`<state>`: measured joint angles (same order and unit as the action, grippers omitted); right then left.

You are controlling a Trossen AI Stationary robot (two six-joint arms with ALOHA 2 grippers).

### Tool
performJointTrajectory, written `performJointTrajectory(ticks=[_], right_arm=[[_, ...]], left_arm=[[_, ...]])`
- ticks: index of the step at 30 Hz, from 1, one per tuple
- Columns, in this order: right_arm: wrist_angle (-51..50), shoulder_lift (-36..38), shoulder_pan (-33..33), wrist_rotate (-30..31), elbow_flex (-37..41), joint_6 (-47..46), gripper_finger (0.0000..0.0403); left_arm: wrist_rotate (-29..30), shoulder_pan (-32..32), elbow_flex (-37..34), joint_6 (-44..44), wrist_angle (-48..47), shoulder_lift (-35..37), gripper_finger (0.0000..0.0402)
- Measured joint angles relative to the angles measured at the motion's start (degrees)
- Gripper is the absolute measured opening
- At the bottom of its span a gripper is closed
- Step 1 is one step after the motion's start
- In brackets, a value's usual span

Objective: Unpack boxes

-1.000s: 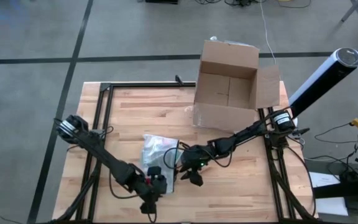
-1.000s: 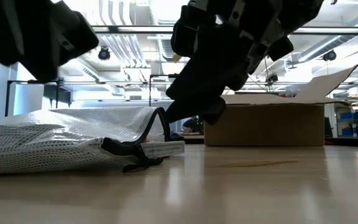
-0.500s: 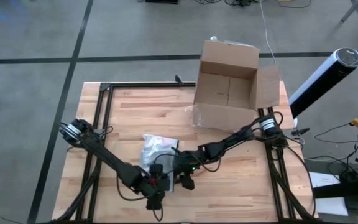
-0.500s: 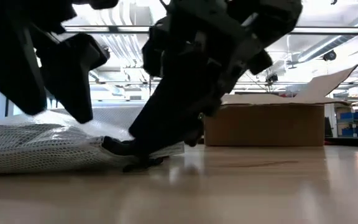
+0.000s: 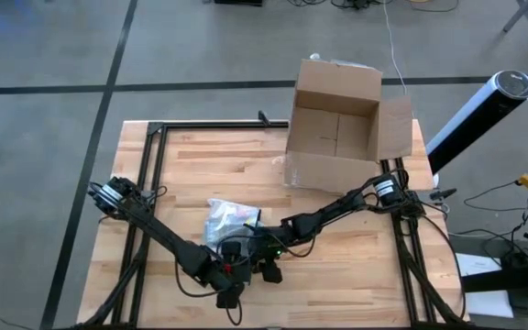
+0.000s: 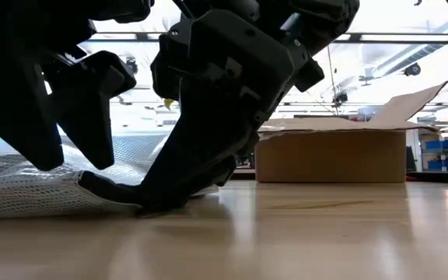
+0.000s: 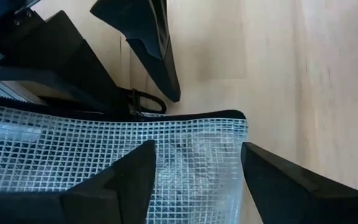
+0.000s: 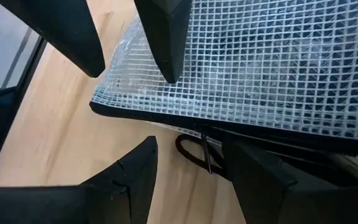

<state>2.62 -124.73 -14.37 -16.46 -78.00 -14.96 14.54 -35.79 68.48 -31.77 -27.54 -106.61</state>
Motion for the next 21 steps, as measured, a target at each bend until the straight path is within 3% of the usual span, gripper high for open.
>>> performJointTrajectory(ticks=[8, 17, 21], right_arm=[[0.0, -0.2, 0.0, 0.8, 0.0, -0.7, 0.0145], [-1.4, -0.3, 0.2, 1.7, 0.0, -1.0, 0.0014], [-2.7, -0.3, 0.4, 1.3, 0.0, -1.7, 0.0006]], left_arm=[[1.0, 0.2, -0.6, 0.0, 0.6, 0.0, 0.0227], [1.2, 0.4, -0.7, -0.2, 1.2, 0.0, 0.0216], [1.2, 0.4, -0.7, -0.8, 1.2, 0.0, 0.0215]])
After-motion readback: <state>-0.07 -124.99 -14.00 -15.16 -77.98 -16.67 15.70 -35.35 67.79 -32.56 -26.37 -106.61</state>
